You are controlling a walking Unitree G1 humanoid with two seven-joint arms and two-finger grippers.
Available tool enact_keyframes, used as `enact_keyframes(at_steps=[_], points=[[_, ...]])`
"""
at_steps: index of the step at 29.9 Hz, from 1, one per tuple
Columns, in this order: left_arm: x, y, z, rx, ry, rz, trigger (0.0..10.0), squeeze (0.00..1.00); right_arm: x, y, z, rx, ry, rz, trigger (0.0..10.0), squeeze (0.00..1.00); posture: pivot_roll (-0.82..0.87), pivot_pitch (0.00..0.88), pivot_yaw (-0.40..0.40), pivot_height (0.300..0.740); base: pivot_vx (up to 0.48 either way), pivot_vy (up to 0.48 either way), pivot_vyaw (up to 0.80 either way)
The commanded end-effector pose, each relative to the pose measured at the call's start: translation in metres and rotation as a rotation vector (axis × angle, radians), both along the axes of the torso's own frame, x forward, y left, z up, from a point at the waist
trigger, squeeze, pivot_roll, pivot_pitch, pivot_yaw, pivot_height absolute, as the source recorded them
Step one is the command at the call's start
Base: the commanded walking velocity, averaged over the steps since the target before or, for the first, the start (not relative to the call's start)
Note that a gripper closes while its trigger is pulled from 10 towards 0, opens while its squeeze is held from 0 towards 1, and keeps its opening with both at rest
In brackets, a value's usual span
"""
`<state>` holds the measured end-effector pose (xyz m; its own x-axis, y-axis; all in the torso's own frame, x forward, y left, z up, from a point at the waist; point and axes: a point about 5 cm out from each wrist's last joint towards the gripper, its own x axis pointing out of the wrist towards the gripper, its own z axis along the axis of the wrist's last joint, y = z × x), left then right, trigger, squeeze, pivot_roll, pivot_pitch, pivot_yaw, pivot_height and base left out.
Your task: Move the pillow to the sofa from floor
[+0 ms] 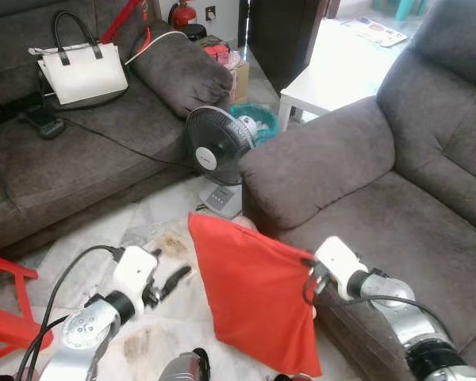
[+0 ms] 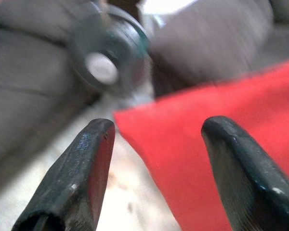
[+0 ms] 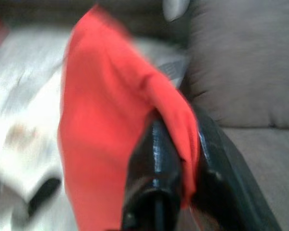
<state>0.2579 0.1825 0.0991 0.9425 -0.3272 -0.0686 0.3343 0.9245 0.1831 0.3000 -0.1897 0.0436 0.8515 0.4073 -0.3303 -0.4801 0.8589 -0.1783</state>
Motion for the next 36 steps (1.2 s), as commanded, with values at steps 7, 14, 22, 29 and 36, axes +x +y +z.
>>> enact_keyframes(at_steps=[7,14,22,29,36], points=[[0.007,-0.007,0.019,-0.125,-0.134,0.173,10.0,0.0,-0.002,0.007,0.022,0.371,-0.181,-0.215,10.0,0.0,0.17,0.089,-0.042,0.74,0.0,0.0,0.0],[0.008,-0.012,0.024,-0.12,-0.194,0.232,10.0,0.0,-0.001,0.014,0.033,0.457,-0.235,-0.256,10.0,0.0,0.17,0.08,-0.04,0.74,0.0,0.0,0.0],[0.007,-0.018,0.022,-0.132,-0.187,0.226,10.0,0.0,0.002,0.016,0.037,0.459,-0.249,-0.249,10.0,0.0,0.17,0.089,-0.042,0.74,0.0,0.098,0.0],[0.008,-0.019,0.022,-0.133,-0.186,0.223,10.0,0.0,0.002,0.018,0.037,0.455,-0.252,-0.244,10.0,0.0,0.17,0.092,-0.041,0.74,0.0,0.273,0.0],[0.008,-0.02,0.02,-0.132,-0.183,0.224,10.0,0.0,0.004,0.019,0.037,0.438,-0.246,-0.239,10.0,0.0,0.18,0.102,-0.045,0.74,0.0,0.306,0.0]])
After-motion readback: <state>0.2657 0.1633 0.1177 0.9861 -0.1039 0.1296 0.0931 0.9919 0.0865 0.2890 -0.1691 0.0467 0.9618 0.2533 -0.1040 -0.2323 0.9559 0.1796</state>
